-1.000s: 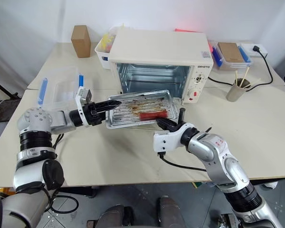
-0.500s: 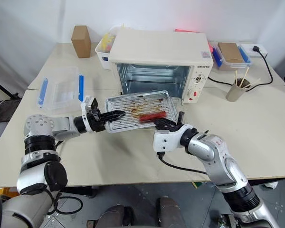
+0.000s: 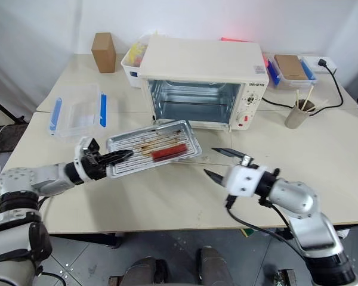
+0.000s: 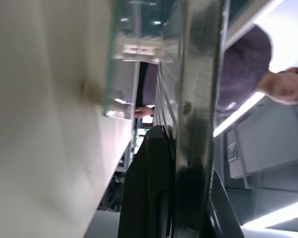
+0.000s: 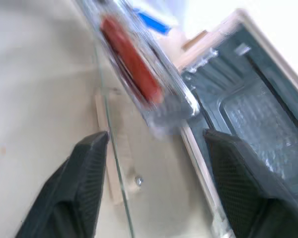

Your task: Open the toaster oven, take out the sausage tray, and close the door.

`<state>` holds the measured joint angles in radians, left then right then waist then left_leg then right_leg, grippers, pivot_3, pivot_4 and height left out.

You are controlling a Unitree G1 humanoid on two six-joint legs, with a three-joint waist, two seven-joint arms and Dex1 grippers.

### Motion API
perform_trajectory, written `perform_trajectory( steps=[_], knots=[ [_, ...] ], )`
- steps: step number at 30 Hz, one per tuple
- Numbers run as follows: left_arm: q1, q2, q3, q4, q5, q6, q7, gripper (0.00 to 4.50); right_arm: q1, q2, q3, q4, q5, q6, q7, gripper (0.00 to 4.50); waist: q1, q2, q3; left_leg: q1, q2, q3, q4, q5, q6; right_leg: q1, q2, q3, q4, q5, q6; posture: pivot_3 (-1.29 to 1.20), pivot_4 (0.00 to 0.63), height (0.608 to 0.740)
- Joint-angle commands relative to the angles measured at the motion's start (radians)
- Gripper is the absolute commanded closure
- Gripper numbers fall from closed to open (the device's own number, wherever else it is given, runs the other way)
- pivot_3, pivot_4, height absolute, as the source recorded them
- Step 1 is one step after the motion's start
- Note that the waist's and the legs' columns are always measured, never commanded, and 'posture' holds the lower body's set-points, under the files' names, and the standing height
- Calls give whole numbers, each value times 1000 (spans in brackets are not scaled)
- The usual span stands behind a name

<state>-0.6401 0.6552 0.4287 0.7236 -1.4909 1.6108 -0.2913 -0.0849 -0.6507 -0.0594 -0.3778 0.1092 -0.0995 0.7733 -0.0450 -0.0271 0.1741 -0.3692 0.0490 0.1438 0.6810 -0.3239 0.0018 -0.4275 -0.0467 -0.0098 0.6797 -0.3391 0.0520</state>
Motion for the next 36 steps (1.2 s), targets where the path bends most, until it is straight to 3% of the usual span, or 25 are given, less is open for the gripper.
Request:
perform_trajectory(
  steps=[1, 5, 7, 14, 18, 27, 36],
  knots=[
    [176, 58, 145, -111, -166, 0, 45, 4500, 33, -23, -158, 172, 172, 91, 43, 2856, -8, -1, -1, 1, 0, 0, 0, 0, 0, 0, 0, 0, 0, 0, 0, 0, 150, 740],
    [392, 55, 208, -265, -389, -116, 176, 4500, -9, -43, -183, 324, 247, 146, 117, 4159, -11, -1, -1, 3, 0, 0, -2, -1, 1, 0, 0, 1, -1, -1, -1, 0, 150, 740],
    [467, 31, 240, -346, -467, -185, 229, 4500, -53, -50, -161, 373, 259, 173, 155, 4480, -8, -1, 0, 3, 0, -2, -2, -1, 1, 1, -1, 1, 0, -1, -2, 0, 150, 740],
    [599, -208, 423, -625, -481, -393, 373, 4500, -204, -8, -71, 547, 245, 183, 226, 4480, 3, -1, 0, 4, -1, -6, -1, -2, 1, 6, -3, -3, -3, -1, -2, 0, 150, 740],
    [674, -305, 445, -731, -481, -438, 422, 4500, -245, 21, -25, 557, 265, 228, 278, 4480, 5, -1, -1, 2, -1, -6, -1, -2, 2, 6, -2, -3, -5, -1, -2, 0, 150, 740],
    [683, -251, 411, -706, -481, -393, 388, 4500, -298, 100, -85, 496, 350, 221, 270, 4480, -10, -1, 0, 4, 0, -6, -1, -2, 0, 7, 1, -3, -4, -1, -2, 0, 150, 740],
    [664, -250, 421, -675, -481, -400, 398, 4500, -288, -30, -113, 514, 346, 362, 282, 4480, 14, -1, 0, 2, 0, -12, -1, -4, 2, 11, -1, -8, -13, -1, -2, 0, 150, 740]
  ],
)
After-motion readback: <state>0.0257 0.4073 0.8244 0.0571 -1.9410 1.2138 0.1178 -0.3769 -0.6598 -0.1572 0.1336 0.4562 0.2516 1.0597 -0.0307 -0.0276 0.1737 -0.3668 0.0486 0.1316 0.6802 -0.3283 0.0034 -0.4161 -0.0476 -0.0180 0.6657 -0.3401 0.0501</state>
